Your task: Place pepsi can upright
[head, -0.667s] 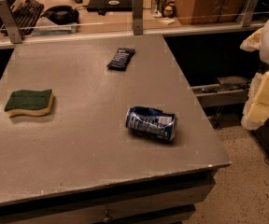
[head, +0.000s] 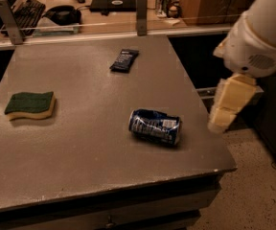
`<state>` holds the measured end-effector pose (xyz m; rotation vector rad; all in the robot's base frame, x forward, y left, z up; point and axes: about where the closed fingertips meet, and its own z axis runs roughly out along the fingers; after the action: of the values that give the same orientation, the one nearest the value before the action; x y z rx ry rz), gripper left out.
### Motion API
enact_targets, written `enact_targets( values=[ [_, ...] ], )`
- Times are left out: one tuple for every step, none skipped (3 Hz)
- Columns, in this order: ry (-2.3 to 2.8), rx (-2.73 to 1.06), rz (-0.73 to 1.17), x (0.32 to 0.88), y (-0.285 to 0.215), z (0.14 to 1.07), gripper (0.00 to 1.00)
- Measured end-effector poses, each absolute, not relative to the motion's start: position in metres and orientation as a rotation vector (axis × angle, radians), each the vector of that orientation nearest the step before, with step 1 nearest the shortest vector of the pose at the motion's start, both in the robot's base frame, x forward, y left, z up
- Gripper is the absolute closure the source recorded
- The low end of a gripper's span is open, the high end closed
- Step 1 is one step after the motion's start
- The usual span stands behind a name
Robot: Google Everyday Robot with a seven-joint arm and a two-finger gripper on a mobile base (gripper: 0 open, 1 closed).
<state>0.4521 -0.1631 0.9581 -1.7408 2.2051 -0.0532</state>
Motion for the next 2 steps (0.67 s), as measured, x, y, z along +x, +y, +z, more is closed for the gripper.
enact_targets(
  values=[
    [2.205,-1.778,-0.013,0.465,-0.107,0.929,0.0],
    [2.242,-1.791,0.011,0.476,-0.071,0.895,0.0]
  ],
)
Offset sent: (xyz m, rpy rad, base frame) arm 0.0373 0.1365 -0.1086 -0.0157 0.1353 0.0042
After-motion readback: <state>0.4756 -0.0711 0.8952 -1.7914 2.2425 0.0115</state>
